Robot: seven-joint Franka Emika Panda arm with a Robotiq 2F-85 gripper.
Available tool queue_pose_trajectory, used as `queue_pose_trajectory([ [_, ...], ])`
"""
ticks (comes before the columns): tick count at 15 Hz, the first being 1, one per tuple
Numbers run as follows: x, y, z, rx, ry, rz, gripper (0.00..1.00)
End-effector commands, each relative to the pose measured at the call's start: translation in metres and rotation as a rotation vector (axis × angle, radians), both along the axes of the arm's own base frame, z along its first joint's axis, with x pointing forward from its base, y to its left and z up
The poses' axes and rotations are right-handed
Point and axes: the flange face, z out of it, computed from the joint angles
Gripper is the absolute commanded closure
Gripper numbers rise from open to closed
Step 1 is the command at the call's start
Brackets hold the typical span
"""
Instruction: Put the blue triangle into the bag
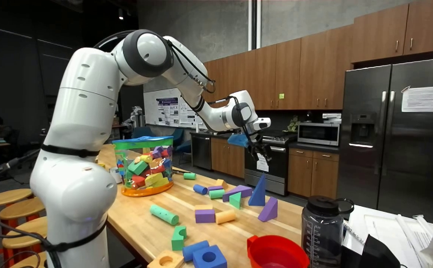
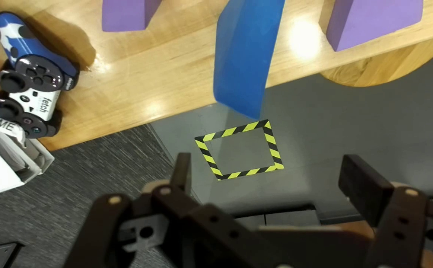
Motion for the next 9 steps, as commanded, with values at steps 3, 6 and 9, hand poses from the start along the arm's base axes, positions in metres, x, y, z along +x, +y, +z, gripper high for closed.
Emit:
queue_pose_trajectory([
  [3, -0.003, -0.001, -0.009, -0.012, -0.002, -0.013, 0.00],
  [6, -0.001, -0.010, -0.013, -0.016, -0.006, -0.028, 0.00],
  [9, -0.002, -0.016, -0.020, -0.018, 0.009, -0.051, 0.00],
])
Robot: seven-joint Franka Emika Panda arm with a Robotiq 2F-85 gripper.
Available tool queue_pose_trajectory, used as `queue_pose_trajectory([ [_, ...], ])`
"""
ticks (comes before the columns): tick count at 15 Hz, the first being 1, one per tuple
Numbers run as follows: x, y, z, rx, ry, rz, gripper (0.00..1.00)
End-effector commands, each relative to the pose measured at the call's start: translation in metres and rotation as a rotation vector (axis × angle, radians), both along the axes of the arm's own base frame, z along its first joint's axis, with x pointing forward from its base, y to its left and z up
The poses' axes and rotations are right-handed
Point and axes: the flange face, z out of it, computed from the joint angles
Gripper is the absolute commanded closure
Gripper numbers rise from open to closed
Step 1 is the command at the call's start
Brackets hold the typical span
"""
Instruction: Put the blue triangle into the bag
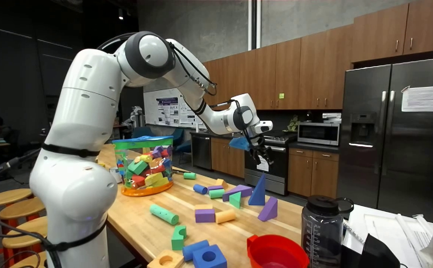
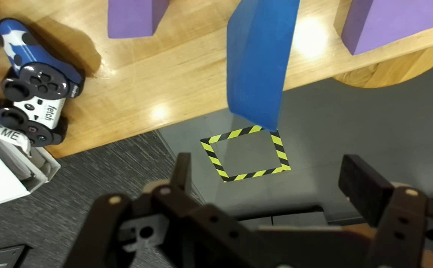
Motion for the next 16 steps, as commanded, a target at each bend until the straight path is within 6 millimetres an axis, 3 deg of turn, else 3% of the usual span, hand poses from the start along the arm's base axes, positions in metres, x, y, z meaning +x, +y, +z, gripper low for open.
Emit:
queue_pose_trajectory([
  [1, -0.001, -0.009, -0.010, -0.019, 0.014, -0.041, 0.00],
  [8, -0.002, -0.007, -0.049, -0.046, 0.084, -0.055, 0.00],
  [16, -0.002, 0.014, -0.061, -0.023, 0.096, -0.027, 0.00],
])
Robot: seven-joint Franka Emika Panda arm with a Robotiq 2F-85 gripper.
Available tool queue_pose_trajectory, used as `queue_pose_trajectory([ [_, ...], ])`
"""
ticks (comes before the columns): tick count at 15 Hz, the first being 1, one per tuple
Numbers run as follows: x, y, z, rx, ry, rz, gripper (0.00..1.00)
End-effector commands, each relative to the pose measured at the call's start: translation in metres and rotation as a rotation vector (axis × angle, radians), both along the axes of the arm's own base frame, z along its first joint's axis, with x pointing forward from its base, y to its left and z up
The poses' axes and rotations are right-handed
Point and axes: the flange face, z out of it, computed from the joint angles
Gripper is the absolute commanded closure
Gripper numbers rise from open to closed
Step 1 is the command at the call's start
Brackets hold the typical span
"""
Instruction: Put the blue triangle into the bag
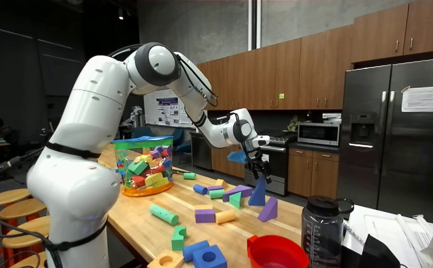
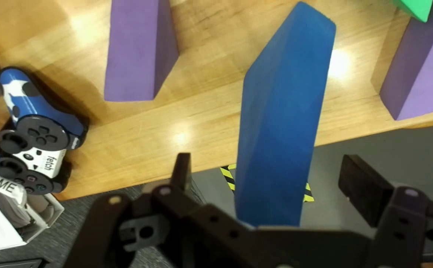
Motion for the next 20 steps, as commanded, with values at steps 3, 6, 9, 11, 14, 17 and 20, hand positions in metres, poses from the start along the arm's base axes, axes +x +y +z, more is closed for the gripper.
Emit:
queue_pose_trajectory([
  [3, 0.000, 0.005, -0.004, 0.010, -0.026, -0.003, 0.00],
  [6, 0.004, 0.005, -0.005, 0.003, -0.062, -0.006, 0.00],
  [9, 0.005, 0.005, -0.008, -0.001, -0.079, -0.007, 0.00],
  [11, 0.005, 0.004, -0.010, -0.008, -0.082, -0.011, 0.03],
  [14, 0.005, 0.003, -0.011, -0.016, -0.083, -0.015, 0.29],
  [17, 0.005, 0.002, -0.011, -0.022, -0.083, -0.019, 0.51],
  [20, 0.005, 0.003, -0.010, -0.025, -0.085, -0.025, 0.75],
])
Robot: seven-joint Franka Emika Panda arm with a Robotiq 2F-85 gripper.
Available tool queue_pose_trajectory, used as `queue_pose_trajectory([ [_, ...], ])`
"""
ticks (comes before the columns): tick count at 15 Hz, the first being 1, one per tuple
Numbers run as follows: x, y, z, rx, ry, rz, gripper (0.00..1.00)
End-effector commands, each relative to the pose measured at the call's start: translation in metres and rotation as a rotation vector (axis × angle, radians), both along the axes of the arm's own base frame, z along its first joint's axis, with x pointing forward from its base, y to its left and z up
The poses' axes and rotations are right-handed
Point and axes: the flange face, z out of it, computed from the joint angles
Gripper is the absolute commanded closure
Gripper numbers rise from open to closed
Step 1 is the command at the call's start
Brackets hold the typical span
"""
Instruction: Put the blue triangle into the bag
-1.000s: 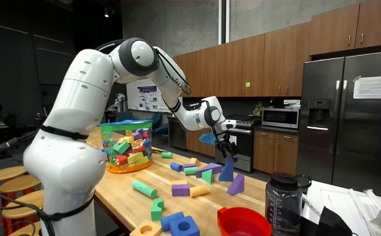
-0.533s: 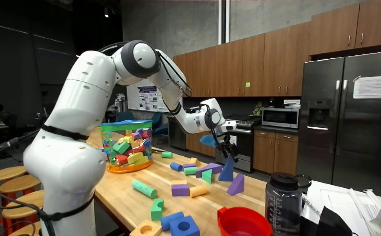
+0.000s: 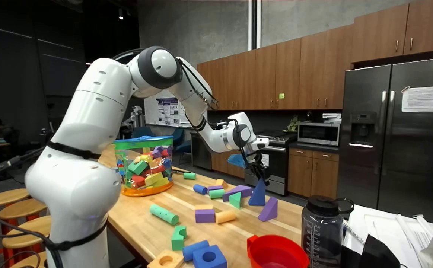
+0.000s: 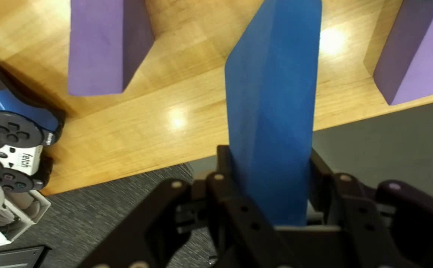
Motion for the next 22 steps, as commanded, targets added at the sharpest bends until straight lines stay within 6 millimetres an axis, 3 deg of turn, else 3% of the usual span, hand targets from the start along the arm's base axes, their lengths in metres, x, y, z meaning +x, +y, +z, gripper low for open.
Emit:
queue_pose_trajectory([
  [1, -0.002, -0.001, 0.004, -0.011, -0.012, -0.017, 0.81],
  [8, -0.003, 0.002, 0.016, -0.016, -0.043, 0.010, 0.82],
  [16, -0.007, 0.032, 0.085, -0.031, -0.176, 0.142, 0.82],
  [22, -0.026, 0.074, 0.129, -0.054, -0.245, 0.268, 0.82],
])
